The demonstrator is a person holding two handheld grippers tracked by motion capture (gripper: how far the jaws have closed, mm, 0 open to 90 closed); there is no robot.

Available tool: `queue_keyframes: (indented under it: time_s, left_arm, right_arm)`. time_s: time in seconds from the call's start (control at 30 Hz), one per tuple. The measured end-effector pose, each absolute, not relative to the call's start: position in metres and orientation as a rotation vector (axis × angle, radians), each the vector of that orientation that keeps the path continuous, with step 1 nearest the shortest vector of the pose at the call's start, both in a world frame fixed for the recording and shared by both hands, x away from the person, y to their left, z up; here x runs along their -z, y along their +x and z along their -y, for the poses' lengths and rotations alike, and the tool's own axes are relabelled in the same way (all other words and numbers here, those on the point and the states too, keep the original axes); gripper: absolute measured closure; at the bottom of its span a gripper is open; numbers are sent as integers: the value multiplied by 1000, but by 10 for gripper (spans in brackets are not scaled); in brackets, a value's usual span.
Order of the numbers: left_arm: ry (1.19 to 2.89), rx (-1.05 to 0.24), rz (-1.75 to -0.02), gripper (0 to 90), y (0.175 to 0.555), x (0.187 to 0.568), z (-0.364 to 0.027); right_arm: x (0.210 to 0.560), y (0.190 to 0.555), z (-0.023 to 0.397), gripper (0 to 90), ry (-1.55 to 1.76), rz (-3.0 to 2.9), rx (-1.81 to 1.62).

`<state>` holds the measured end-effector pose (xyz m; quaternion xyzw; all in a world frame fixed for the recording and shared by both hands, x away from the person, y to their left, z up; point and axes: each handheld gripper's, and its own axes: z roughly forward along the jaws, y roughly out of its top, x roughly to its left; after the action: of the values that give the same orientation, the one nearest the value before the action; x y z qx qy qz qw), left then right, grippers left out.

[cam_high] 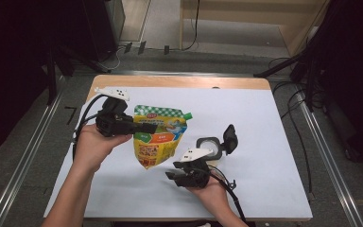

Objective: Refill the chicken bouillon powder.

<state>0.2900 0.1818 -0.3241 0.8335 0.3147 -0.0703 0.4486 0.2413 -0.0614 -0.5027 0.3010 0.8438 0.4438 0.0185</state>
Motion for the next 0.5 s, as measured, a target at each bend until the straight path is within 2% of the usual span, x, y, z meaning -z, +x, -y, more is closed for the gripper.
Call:
queue_keyframes:
  time_s: [0.5]
  left_arm:
    - [2091, 252, -781, 900, 279, 327, -168]
  right_arm:
    - [503, 241, 58, 581, 820, -2577, -1378]
